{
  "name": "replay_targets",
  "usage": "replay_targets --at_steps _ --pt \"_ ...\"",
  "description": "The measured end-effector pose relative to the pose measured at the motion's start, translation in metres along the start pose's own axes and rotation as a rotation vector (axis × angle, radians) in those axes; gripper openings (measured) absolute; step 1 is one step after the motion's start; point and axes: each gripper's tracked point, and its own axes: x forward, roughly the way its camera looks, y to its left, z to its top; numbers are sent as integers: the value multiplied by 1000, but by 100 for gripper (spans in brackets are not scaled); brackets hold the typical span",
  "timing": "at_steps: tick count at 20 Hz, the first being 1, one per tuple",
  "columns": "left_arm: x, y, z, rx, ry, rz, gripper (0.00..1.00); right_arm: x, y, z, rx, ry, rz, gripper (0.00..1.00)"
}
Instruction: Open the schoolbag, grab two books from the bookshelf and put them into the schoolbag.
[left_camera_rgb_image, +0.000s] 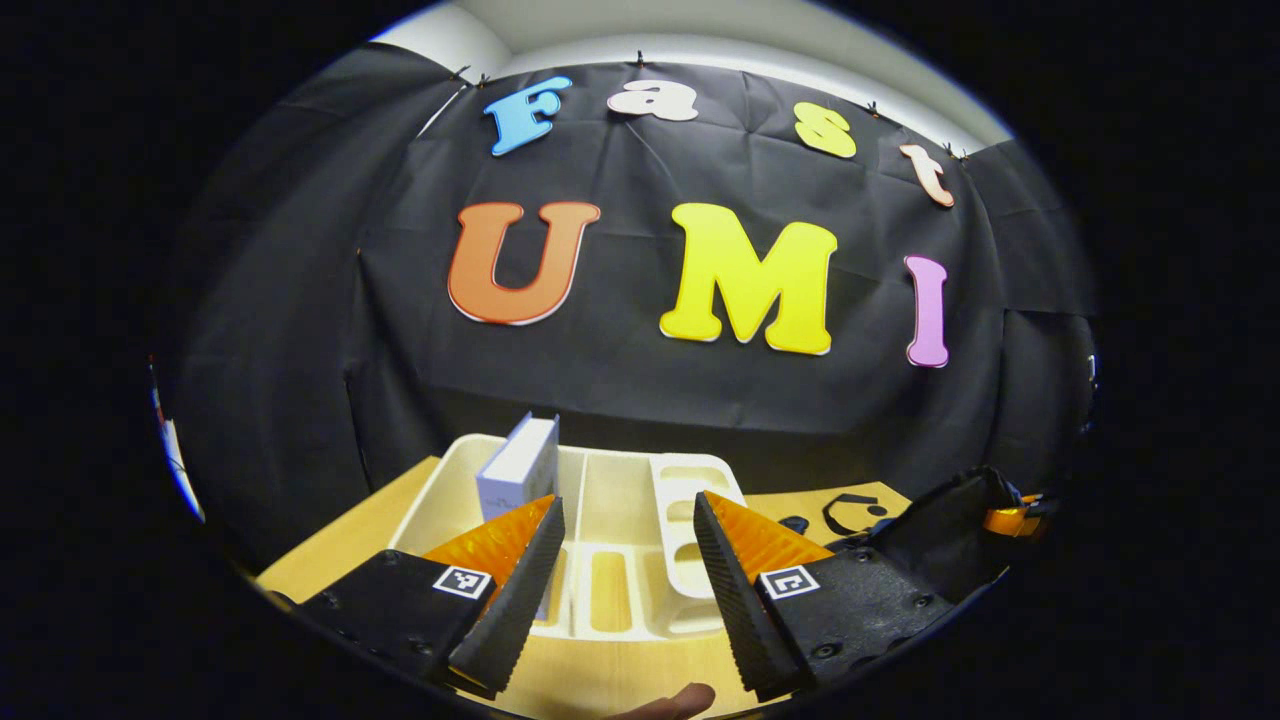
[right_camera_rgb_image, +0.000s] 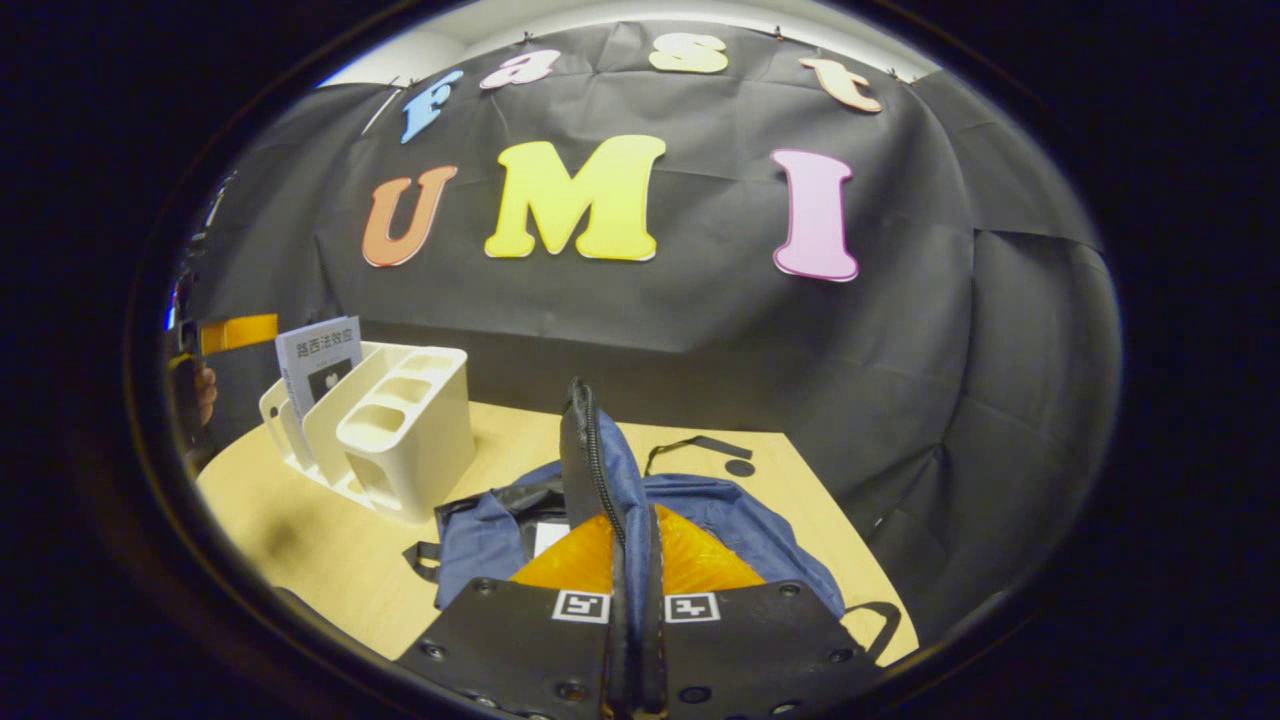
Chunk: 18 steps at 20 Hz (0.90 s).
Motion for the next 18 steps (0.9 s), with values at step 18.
replay_targets --at_steps 18 --pt "117 74 -17 209 423 122 80 -14 -7 -7 9 18 19 5"
